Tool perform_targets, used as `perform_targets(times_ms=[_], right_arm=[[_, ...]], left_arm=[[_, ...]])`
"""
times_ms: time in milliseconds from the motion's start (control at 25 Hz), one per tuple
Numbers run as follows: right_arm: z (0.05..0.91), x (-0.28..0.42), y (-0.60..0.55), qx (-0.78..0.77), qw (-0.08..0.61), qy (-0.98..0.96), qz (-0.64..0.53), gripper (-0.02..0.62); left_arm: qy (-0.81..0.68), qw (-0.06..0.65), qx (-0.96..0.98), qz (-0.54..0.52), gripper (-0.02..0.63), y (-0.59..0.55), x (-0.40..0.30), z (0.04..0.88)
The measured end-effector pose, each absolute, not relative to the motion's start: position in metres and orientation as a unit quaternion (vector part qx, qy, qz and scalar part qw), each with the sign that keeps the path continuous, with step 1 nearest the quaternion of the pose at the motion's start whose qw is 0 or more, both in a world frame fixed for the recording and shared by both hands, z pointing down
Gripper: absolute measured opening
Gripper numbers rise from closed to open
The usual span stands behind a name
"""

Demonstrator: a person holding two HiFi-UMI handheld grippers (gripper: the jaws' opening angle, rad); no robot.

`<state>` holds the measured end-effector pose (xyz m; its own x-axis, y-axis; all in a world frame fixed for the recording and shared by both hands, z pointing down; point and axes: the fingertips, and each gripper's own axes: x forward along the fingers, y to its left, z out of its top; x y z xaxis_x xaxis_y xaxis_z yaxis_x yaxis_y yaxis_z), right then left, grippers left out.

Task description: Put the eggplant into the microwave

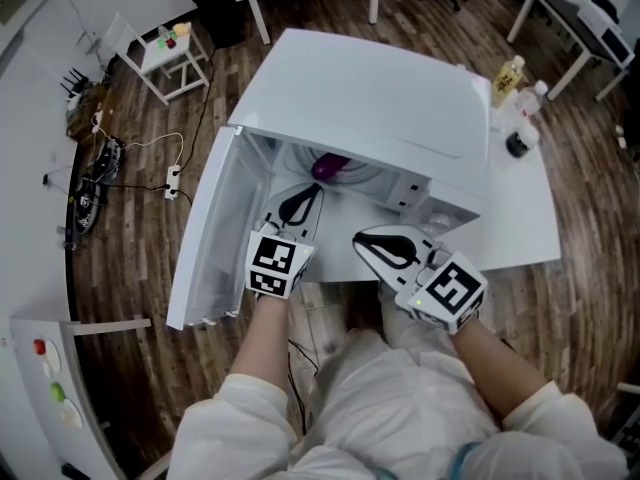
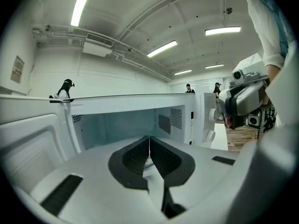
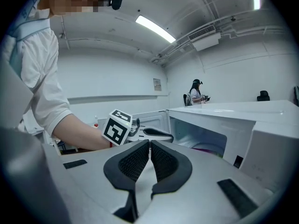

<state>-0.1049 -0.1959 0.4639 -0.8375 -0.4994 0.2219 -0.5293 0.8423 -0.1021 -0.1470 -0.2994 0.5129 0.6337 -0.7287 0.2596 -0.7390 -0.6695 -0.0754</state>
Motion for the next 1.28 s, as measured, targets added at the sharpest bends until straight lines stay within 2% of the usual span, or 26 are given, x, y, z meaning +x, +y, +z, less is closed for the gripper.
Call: perform_targets(times_ms=[440,1280], right_arm=[[0.449,-0.098,-0.166,0.269,0.092,-0.955,0.079,0.035],[0.419,-0.099,-0.112,0.279,0.059,-0.955,0.077,0.035]], left_arm=[[-0.402,0.027,0.907,0.125,0.002,-0.243,-0.136,0.492],[-0.398,0.024,0.917,0.019,0.002,-0.113,-0.146,0.413]])
